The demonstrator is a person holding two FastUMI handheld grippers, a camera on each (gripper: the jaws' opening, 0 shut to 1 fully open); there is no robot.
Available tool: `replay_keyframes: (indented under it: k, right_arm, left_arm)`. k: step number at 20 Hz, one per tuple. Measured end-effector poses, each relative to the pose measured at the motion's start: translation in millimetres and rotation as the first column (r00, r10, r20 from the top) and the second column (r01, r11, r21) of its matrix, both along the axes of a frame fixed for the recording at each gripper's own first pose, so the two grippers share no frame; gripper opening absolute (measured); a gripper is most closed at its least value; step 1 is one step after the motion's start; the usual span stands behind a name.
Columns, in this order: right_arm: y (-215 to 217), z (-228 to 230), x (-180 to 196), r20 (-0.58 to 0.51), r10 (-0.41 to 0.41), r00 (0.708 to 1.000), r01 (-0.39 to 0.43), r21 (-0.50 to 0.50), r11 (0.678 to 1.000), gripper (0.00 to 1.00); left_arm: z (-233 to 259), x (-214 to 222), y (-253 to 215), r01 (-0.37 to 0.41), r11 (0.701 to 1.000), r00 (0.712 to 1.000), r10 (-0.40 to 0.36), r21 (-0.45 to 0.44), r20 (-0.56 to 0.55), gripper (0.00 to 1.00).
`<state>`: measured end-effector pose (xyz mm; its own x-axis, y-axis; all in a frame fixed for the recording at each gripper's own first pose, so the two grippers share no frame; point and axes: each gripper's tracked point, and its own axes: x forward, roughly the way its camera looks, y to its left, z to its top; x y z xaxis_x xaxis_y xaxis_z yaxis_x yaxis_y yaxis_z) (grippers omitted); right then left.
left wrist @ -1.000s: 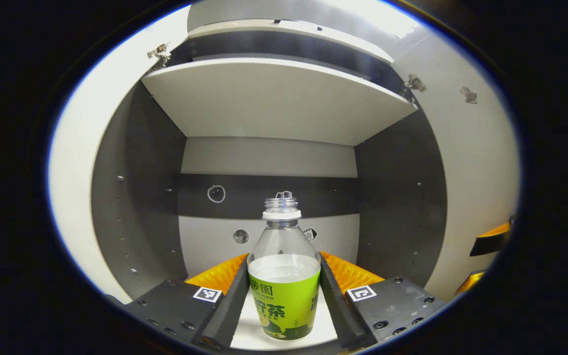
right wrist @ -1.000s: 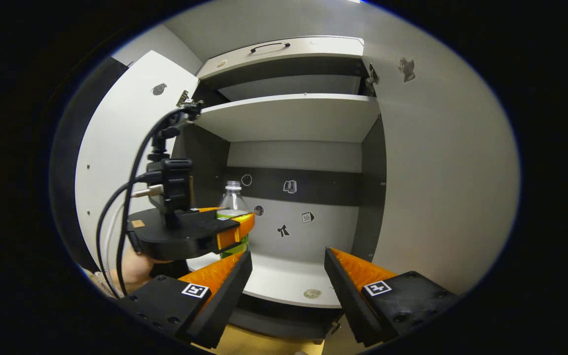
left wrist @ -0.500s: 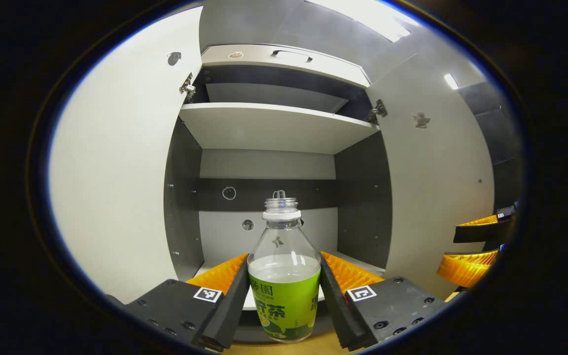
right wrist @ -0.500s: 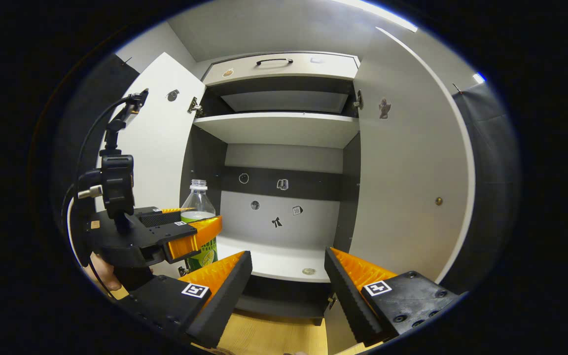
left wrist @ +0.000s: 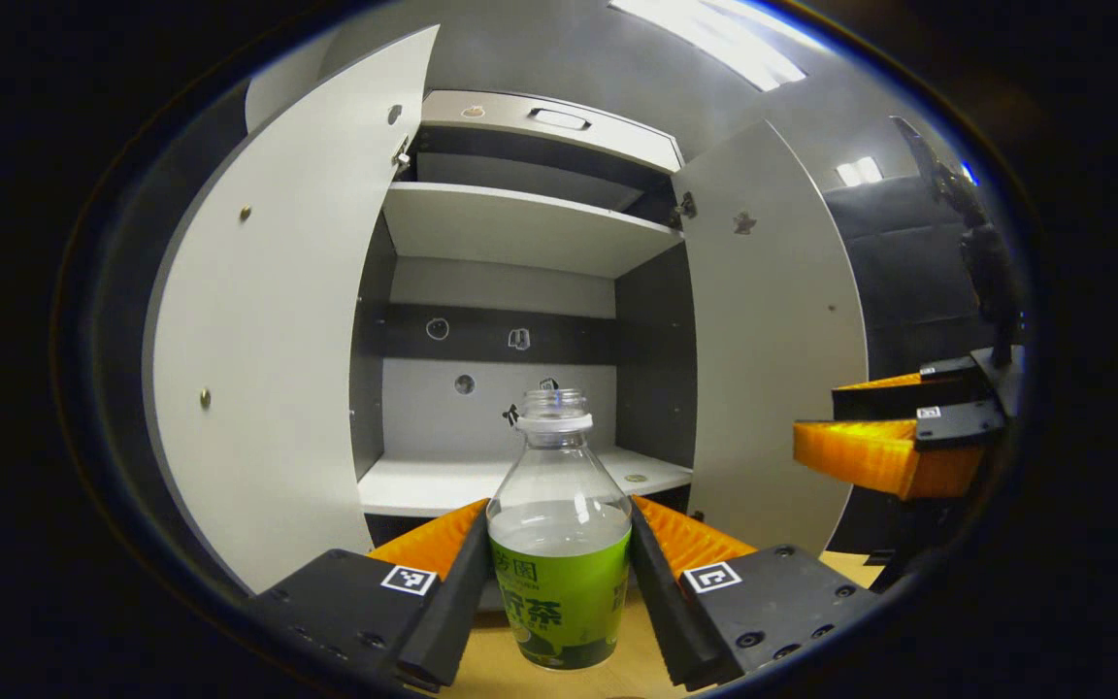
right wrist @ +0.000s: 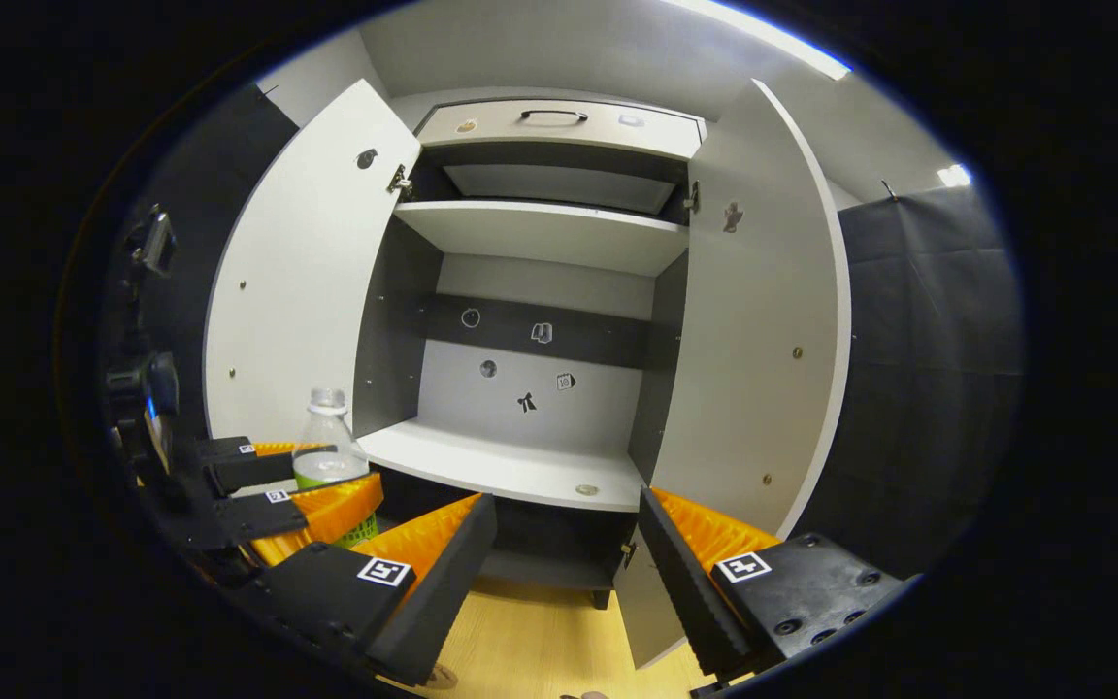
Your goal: Grasp the bottle in the cabinet with the left hand and place it on the coaster, then close the right door with the right hand and the left door with the left hand.
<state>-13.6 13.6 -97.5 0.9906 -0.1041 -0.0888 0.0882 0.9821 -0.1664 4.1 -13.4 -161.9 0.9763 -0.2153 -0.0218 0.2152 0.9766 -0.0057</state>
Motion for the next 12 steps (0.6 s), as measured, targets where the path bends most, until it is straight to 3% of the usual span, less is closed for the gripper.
replay_keyframes:
  k: [6,12]
  right_arm:
    - [6.5,-67.7,12.9,-0.056,0.030,0.998,-0.035,-0.095,0.995,0.98]
    - [2.0,-141.2,21.6,-0.121,0.059,0.991,-0.066,-0.049,0.997,0.98]
  left_arm:
    - [-93.6,-33.1,-8.8,0.019,0.999,0.999,-0.018,0.026,-0.046,0.77]
    - [-159.1,-52.6,-33.3,0.025,0.999,0.997,-0.022,0.045,-0.073,0.78]
